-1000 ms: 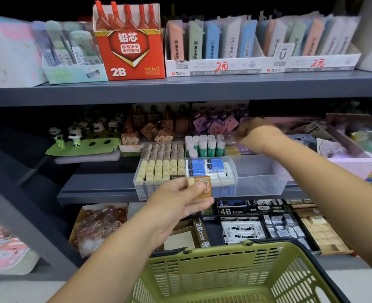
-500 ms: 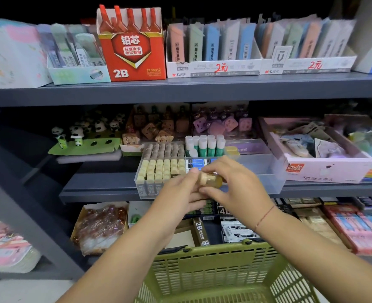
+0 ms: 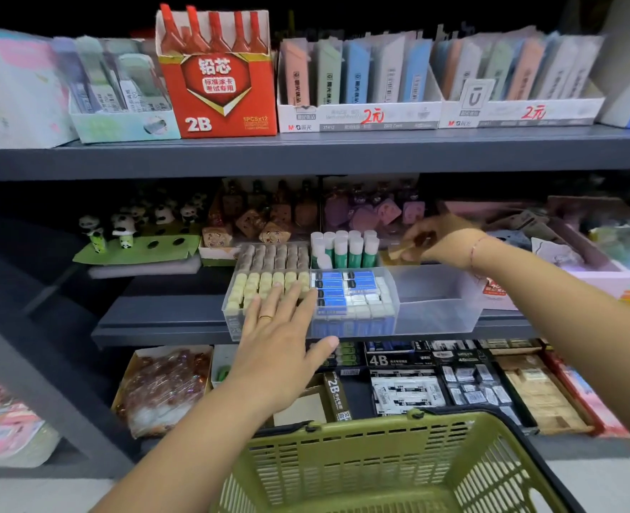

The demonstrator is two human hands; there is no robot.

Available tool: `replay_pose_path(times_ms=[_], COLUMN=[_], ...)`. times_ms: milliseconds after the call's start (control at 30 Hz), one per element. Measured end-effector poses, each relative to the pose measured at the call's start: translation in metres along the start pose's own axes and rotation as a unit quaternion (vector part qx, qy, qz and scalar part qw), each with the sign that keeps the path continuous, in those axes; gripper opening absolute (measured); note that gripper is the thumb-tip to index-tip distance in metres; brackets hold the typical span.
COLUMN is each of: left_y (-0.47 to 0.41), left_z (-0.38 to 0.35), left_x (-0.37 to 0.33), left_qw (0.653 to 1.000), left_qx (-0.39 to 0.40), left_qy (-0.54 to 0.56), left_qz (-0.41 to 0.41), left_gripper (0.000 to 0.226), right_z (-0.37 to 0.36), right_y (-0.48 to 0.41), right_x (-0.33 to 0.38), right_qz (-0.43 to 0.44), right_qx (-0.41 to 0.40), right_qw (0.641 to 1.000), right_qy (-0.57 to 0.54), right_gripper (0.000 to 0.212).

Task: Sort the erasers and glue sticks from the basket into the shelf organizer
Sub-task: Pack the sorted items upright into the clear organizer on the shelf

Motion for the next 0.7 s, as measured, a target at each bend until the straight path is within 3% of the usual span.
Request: replay_pose_path(times_ms=[100, 500, 600, 700], left_y=[0.000, 0.005, 0.022, 0.047], left_z=[0.000, -0.001, 0.006, -0.009], left_x=[0.001, 0.001, -0.002, 0.001], left_qw=[1.000, 0.999, 0.987, 0.980], left_qx=[0.002, -0.037, -0.145, -0.174], left_qy=[-0.008, 0.003, 0.025, 0.049], left_qz=[-0.002, -0.021, -0.062, -0.087], left_gripper=[0.070, 0.069, 0.064, 0.065], right_z=[-0.017, -0.023, -0.009, 0.014], right_y=[-0.004, 0.007, 0.022, 0.083], right_x=[-0.002, -0.005, 0.006, 0.032], right_qz=[0.001, -0.017, 0.016, 0.110], right_qx=[0.074, 0.089, 0.003, -0.233], right_qw=[0.997, 0.994, 0.997, 0.965], right_qy=[0.007, 0.055, 0.069, -0.057], right_gripper=[0.015, 0.048, 0.041, 0.019])
Point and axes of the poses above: each hand's wrist, its own y-axis away from the middle knuckle, its own z-axis out of the back of the hand, x = y × z, the point moved 7 cm from there along -y, towards the middle knuckle, and after that the axes turned 3 degrees about y, right-handed, at the moved point
